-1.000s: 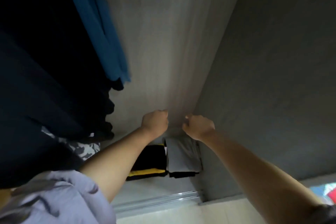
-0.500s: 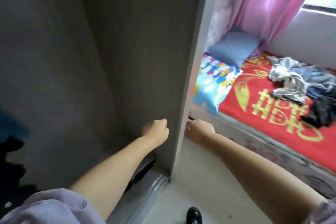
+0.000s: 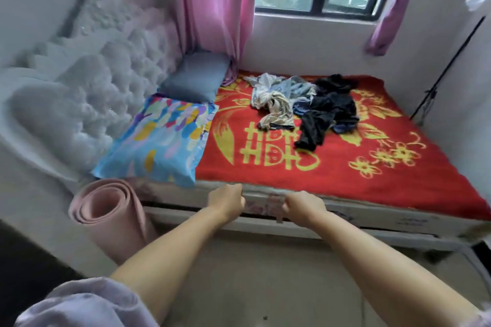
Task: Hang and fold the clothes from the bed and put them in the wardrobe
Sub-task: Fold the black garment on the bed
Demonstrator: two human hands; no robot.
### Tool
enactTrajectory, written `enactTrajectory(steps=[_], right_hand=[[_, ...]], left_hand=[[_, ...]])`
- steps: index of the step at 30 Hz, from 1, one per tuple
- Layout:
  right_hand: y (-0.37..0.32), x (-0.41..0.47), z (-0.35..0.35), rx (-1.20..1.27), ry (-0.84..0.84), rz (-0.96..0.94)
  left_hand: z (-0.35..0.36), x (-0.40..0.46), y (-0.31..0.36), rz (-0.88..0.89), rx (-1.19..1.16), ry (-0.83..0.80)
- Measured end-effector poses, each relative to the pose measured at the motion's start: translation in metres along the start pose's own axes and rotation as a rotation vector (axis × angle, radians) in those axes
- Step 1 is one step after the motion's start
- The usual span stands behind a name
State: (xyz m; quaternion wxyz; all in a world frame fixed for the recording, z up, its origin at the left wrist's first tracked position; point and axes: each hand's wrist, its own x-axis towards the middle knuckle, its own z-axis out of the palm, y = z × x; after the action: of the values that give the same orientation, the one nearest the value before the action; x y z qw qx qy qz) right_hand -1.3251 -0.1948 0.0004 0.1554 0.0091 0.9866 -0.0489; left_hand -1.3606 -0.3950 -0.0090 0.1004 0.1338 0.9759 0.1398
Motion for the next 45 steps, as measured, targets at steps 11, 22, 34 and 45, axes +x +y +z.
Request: enactTrajectory(steps=[11,22,34,45], right_hand=[[0.151,0.122,-0.042,0.028,-0.056,0.139],[0.218,0.306,-0.080,0.103,-0.068,0.253],[0.365,0.451,-0.016,0.286,-0.232,0.398],[0.443,0.620,0.088,0.418,-0.221,0.211]], left_hand=[[0.016,0.172,0.096,0.072,0.005,-0.123],[-0.002,0.406,0.118,0.199,0.120,-0.220],[0.113,0.577,0.196,0.208,0.153,-0.408],[0.274,0.705,0.228,0.004,0.082,-0.313]])
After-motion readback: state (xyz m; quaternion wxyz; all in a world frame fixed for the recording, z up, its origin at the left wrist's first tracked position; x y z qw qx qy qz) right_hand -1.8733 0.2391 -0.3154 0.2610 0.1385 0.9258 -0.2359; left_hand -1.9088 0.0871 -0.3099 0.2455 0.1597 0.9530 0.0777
